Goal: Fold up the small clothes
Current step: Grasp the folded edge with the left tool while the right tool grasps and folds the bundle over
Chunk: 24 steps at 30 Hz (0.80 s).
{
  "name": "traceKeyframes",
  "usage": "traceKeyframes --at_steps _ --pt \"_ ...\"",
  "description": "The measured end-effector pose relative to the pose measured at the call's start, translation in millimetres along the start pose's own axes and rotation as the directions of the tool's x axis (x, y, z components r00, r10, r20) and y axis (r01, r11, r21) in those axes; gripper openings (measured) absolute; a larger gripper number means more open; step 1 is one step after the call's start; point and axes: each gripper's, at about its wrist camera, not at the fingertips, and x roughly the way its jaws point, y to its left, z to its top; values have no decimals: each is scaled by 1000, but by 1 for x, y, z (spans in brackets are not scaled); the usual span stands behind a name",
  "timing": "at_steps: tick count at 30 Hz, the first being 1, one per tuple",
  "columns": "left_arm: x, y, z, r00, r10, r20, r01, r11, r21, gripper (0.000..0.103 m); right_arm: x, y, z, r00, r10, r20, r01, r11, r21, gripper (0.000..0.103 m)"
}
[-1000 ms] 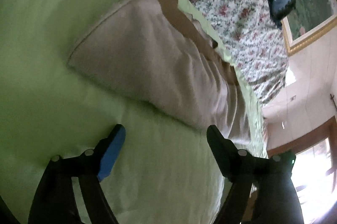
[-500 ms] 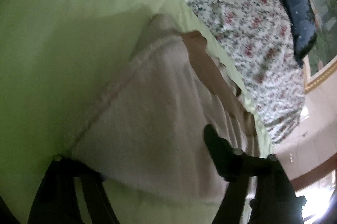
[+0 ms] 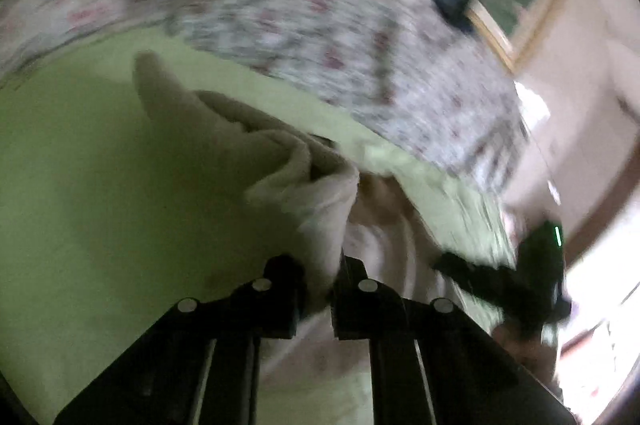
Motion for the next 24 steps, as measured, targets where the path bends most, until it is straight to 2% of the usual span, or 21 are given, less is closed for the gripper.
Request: traceKeyframes --at_steps 2,3,5,6,7,10,13,17,18,19,20,21,24 --pt "25 -25 -7 999 8 -54 -4 997 78 10 8 2 13 998 55 -26 -55 998 1 32" --pt "35 -31 -10 997 14 -76 -7 995 99 10 15 -2 20 991 126 -48 -125 991 37 33" --pt "57 -38 -21 991 30 -130 -14 992 126 8 28 -5 26 980 182 -86 -175 981 80 48" --pt "63 -39 -25 989 31 -143 -12 991 131 8 37 -4 28 975 189 -113 -181 980 82 61" --pt "67 -39 -29 988 29 -153 -8 991 136 8 46 -2 28 973 192 -130 -183 980 76 66" --pt "63 -38 -36 988 20 -150 1 990 142 8 79 8 29 949 234 -211 -223 972 72 66" --pt "57 -32 -36 989 7 -150 14 990 139 8 116 28 35 931 242 -273 -241 970 40 66" --pt "49 -30 -36 989 -4 -147 26 989 149 8 161 60 44 890 298 -345 -309 951 24 66" --pt "49 -31 -35 989 -4 -145 26 988 151 8 172 67 46 888 287 -359 -303 953 14 60" --pt "49 -33 -33 990 0 -142 22 987 156 8 181 72 48 886 282 -368 -300 954 8 34" --pt "48 -35 -31 990 2 -139 21 987 162 8 186 75 49 883 277 -378 -297 955 7 25" --pt "47 -37 -29 990 -7 -139 30 986 165 8 188 78 50 882 276 -381 -295 956 10 24" --pt "42 -54 -25 988 -70 -139 94 980 176 8 156 84 60 904 290 -315 -317 948 -39 19"
